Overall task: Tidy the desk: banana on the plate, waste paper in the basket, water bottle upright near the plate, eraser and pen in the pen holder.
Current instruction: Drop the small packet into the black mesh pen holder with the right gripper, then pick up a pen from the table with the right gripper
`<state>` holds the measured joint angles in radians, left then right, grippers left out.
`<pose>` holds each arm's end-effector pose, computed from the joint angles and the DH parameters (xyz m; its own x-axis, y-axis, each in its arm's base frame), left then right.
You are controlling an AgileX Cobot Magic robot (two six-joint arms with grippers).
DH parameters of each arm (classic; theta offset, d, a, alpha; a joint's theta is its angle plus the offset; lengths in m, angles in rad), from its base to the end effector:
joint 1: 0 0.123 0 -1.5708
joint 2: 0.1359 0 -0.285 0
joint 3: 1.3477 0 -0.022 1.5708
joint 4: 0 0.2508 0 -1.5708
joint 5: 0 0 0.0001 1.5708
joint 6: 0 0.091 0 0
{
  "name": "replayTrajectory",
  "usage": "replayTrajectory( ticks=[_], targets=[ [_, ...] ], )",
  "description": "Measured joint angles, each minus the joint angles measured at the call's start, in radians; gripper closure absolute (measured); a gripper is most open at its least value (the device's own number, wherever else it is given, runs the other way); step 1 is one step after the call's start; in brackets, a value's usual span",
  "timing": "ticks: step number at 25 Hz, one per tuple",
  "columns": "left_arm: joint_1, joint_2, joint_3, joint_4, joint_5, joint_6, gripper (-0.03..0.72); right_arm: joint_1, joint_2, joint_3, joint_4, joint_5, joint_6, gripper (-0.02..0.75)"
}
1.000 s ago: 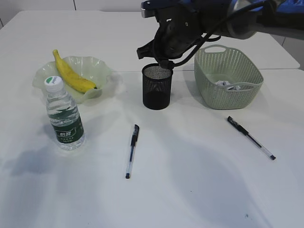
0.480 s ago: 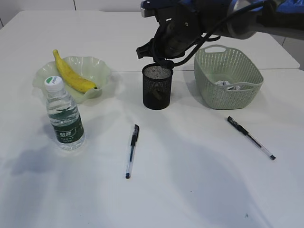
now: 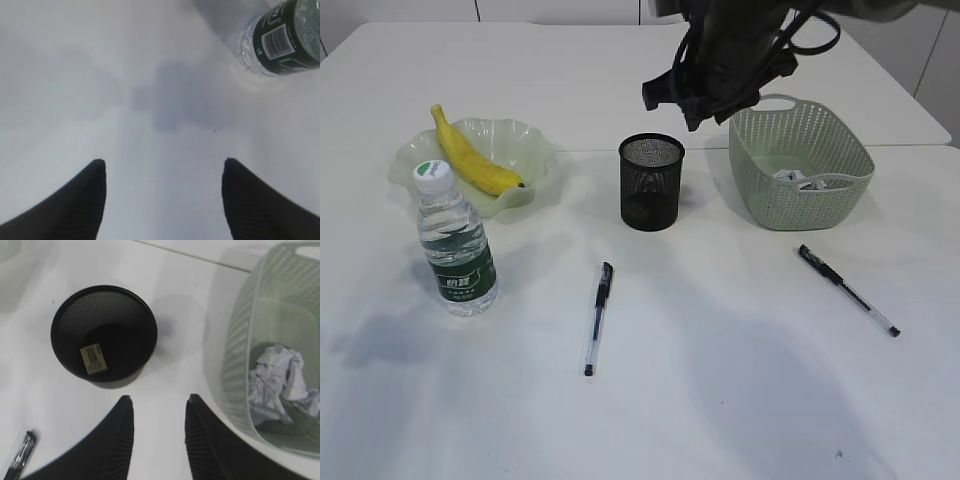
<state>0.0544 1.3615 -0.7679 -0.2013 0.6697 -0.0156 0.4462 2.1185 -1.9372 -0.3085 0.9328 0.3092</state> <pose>0.2448 0.0020 0.2218 -0.9031 -0.2215 -0.3679 -0.1642 0.9697 -0.1806 0.4418 0.1867 0.2678 -0.7917 -0.2483 -0.5583 -0.2058 0.9687 -0.1390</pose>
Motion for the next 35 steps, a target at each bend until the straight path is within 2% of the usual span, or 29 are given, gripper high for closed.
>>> replayTrajectory(
  ticks=[6,9,12,16,22,25,29,35],
  targets=[
    [0.0,0.0,0.0,0.0,0.0,0.0,0.178,0.0,-0.082,-0.003,0.001,0.245,-0.06,0.475],
    [0.0,0.0,0.0,0.0,0.0,0.0,0.178,0.0,-0.094,-0.003,0.003,0.293,-0.12,0.505],
    [0.0,0.0,0.0,0.0,0.0,0.0,0.178,-0.003,-0.116,0.0,0.027,0.297,-0.169,0.527],
    [0.0,0.0,0.0,0.0,0.0,0.0,0.178,-0.022,-0.171,0.101,0.038,0.297,-0.204,0.531],
    [0.0,0.0,0.0,0.0,0.022,0.0,0.178,-0.136,-0.244,0.394,0.038,0.297,-0.259,0.531],
    [0.0,0.0,0.0,0.0,0.025,0.0,0.178,-0.192,-0.26,0.475,0.038,0.293,-0.273,0.531],
    [0.0,0.0,0.0,0.0,0.036,0.0,0.178,-0.227,-0.26,0.495,0.038,0.238,-0.309,0.518],
    [0.0,0.0,0.0,0.014,0.057,0.016,0.178,-0.24,-0.185,0.495,0.042,0.162,-0.348,0.458]
  ],
)
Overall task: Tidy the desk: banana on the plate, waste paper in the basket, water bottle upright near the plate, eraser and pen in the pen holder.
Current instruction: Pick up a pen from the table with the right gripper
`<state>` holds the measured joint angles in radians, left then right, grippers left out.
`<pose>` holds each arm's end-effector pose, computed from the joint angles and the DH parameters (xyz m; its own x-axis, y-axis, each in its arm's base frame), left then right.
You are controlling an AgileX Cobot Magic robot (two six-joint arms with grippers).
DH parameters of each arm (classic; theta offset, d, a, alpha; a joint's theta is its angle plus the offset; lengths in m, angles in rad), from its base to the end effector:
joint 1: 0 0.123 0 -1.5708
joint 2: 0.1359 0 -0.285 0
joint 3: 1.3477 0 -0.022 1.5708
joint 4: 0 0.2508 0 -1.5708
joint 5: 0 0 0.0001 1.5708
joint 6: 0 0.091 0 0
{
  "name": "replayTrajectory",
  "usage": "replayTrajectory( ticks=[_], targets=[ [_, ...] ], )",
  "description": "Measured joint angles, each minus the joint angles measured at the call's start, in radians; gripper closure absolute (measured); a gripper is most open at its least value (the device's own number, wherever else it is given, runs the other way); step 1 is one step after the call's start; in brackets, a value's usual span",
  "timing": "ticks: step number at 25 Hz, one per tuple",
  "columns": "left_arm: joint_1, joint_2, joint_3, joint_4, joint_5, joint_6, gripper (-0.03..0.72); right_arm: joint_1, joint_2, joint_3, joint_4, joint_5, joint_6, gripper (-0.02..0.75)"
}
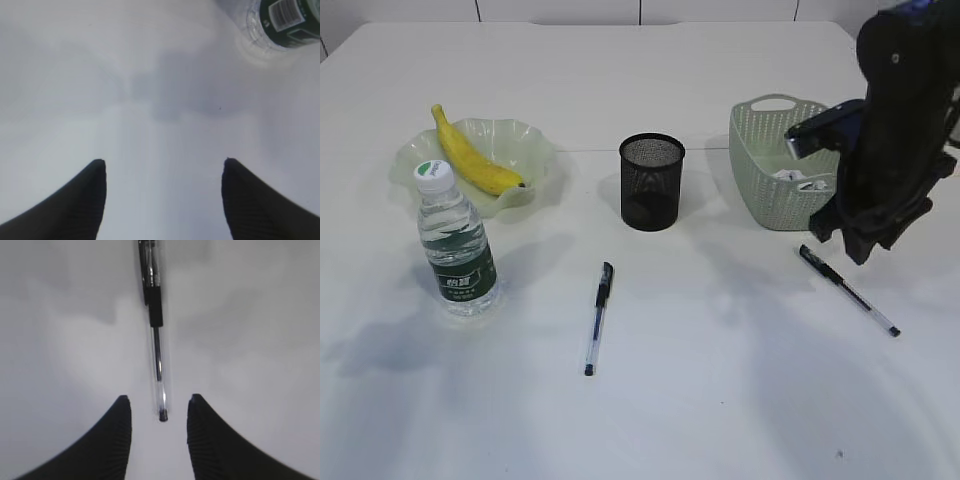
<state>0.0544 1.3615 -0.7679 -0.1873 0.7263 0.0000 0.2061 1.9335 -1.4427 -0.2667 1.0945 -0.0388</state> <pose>0.2400 0.0018 0.2199 -0.9281 -0.1900 -0.3203 -0.1436 0.9761 -0.1628 0.3795 0.0575 0.2069 -0.9330 -0.3566 -0.0483 -0.3352 0.9099 -0.2444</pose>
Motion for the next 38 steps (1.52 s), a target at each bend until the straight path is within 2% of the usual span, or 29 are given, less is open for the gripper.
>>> replayTrajectory(
  ticks=[6,13,38],
  targets=[
    [0.0,0.0,0.0,0.04,0.022,0.0,0.178,-0.015,0.112,0.0,0.028,-0.106,-0.003,0.451],
    [0.0,0.0,0.0,0.053,0.022,0.0,0.178,-0.116,0.177,-0.049,0.192,-0.124,-0.12,0.447],
    [0.0,0.0,0.0,0.054,0.016,0.0,0.178,-0.123,0.244,-0.066,0.206,-0.142,-0.136,0.448]
  ],
)
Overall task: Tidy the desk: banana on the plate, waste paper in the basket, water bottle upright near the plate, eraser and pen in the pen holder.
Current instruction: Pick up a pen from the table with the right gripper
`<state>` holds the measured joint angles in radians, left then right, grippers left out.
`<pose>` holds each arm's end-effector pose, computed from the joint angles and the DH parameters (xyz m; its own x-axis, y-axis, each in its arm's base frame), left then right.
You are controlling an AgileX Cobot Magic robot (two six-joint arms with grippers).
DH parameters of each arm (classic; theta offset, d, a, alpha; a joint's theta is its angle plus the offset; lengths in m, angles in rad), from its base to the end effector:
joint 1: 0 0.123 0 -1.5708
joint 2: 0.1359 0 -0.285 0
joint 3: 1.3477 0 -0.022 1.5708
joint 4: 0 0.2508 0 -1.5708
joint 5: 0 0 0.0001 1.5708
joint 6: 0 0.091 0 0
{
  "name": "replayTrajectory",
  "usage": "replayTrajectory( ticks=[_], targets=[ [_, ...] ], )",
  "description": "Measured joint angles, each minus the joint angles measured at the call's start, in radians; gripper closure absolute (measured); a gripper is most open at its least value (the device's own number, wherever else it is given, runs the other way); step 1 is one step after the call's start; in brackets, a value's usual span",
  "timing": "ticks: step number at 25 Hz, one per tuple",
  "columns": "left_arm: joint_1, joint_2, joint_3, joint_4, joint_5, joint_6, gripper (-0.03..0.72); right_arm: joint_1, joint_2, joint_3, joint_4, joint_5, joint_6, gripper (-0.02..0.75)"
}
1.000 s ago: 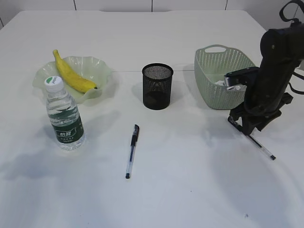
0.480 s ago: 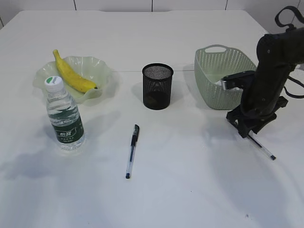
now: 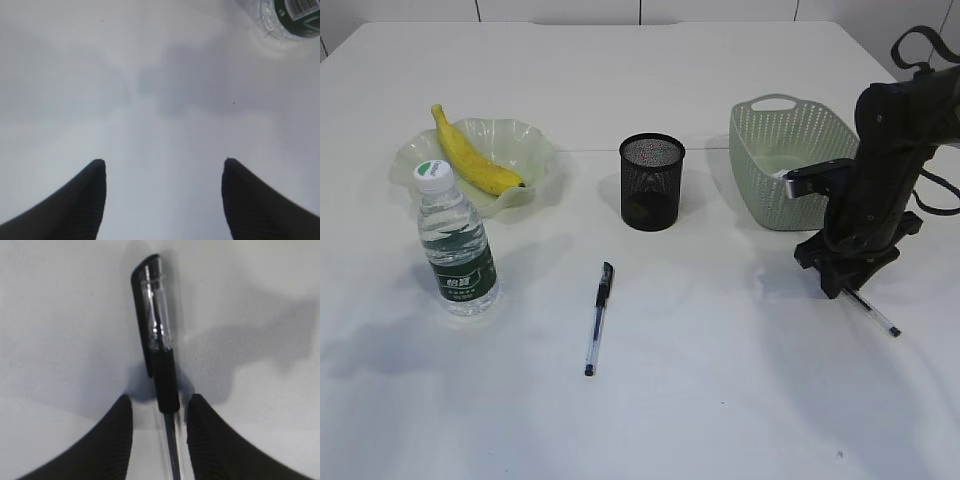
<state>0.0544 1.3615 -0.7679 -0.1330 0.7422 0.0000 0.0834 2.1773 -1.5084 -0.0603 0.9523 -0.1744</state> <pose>0.2382 0.0048 0.2190 -0.9387 -0.1490 -0.3110 -0.1181 0.9862 -0.1160 0.4166 0.0303 0.1228 -0.9572 -0.2883 -0.0266 -0.2866 0.9564 -0.0558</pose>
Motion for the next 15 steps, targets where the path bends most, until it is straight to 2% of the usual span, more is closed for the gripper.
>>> replayTrajectory(
  ticks=[2,8,15],
  targets=[
    [0.0,0.0,0.0,0.0,0.0,0.0,0.178,0.0,0.0,0.0,0.0,0.0,0.0,0.475],
    [0.0,0.0,0.0,0.0,0.0,0.0,0.178,0.0,0.0,-0.002,0.006,0.0,0.002,0.677],
    [0.0,0.0,0.0,0.0,0.006,0.0,0.178,0.0,-0.007,-0.002,0.09,0.021,-0.014,0.687]
  ],
)
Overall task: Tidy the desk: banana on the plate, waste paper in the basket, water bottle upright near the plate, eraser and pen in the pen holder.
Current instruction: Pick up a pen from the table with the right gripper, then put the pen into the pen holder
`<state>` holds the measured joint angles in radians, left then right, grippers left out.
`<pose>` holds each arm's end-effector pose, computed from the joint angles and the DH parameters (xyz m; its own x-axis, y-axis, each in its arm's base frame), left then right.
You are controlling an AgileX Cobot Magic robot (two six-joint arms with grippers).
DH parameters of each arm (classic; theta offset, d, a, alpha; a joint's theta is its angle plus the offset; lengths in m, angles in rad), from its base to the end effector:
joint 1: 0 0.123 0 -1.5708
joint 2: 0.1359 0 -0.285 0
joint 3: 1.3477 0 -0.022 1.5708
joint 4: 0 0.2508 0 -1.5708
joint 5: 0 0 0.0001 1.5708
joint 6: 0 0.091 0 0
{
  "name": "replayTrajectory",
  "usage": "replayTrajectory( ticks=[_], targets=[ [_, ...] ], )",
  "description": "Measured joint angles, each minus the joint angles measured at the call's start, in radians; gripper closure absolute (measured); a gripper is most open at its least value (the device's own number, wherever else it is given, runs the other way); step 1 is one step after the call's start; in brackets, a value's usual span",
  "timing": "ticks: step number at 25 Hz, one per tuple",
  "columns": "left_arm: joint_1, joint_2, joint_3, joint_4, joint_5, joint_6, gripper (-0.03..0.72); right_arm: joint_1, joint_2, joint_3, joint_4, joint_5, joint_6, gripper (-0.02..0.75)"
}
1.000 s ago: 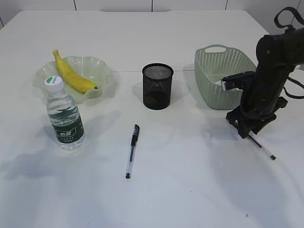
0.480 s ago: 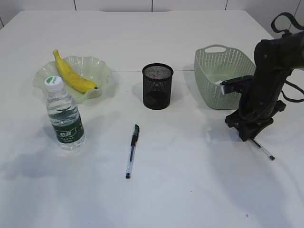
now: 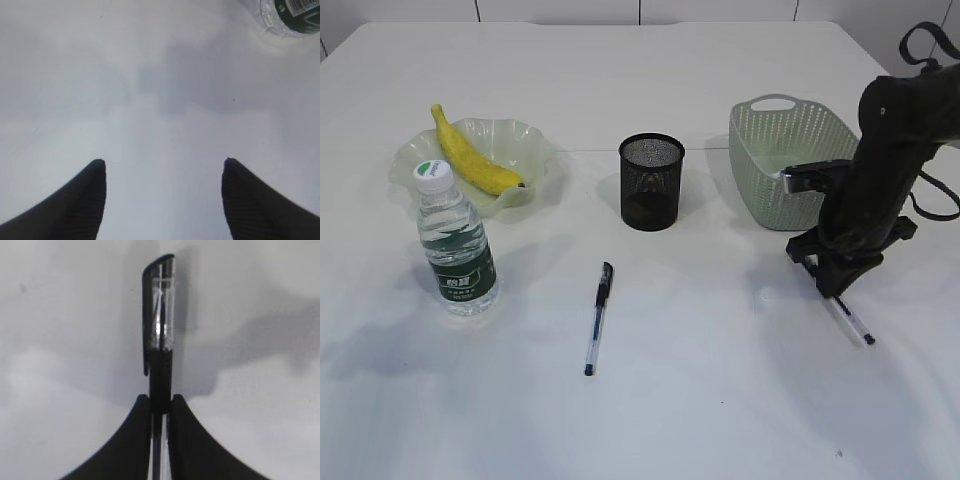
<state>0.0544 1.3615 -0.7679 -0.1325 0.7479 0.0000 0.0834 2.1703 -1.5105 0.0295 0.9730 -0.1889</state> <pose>0.2377 0.0047 0.2188 -0.9405 -0.1482 -0.3056 -0.1179 0.9863 -0.1155 0.4145 0.0369 0.1260 -0.9671 -0.2528 -0.0292 -0.2534 0.9672 0.0197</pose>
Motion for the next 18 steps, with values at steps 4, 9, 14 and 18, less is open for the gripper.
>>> replayTrajectory(
  ticks=[4,9,14,18],
  targets=[
    [0.0,0.0,0.0,0.0,0.002,0.0,0.178,0.0,-0.078,0.0,0.098,0.015,-0.058,0.687],
    [0.0,0.0,0.0,0.002,0.002,0.0,0.178,0.0,-0.203,0.0,0.221,0.018,-0.155,0.687],
    [0.0,0.0,0.0,0.002,0.002,0.0,0.178,0.009,-0.277,0.0,0.398,-0.055,-0.289,0.687],
    [0.0,0.0,0.0,0.002,0.002,0.0,0.178,0.055,-0.285,0.0,0.447,-0.176,-0.366,0.687]
  ],
)
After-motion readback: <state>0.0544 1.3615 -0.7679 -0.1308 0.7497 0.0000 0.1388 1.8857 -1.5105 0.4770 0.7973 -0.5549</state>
